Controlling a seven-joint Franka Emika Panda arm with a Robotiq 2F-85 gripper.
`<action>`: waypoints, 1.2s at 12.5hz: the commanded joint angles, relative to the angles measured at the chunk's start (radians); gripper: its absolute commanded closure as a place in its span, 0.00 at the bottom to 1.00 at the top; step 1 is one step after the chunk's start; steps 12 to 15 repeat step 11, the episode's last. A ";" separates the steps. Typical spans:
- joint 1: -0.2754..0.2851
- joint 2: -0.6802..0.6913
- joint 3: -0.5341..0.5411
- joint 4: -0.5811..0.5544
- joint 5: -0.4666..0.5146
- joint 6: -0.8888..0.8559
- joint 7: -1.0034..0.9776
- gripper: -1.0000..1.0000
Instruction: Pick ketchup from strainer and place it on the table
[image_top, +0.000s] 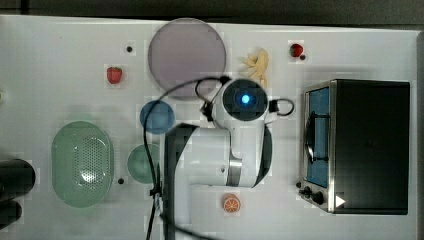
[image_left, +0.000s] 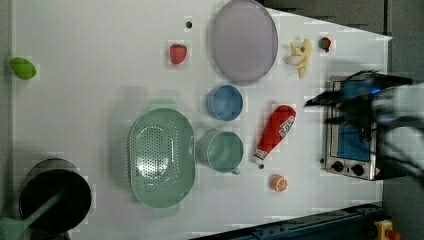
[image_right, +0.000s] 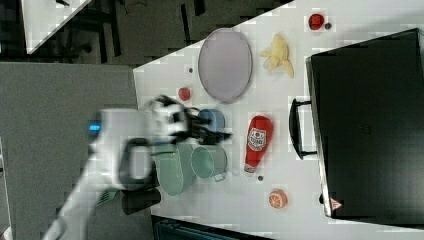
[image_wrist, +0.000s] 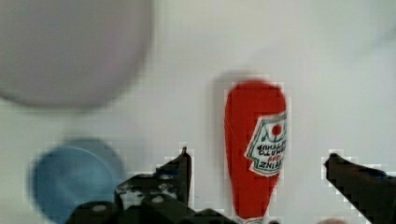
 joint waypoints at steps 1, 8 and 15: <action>-0.004 -0.103 -0.006 0.184 0.004 -0.165 0.189 0.00; -0.004 -0.119 -0.002 0.491 -0.005 -0.605 0.259 0.00; -0.004 -0.112 -0.002 0.490 -0.005 -0.598 0.259 0.00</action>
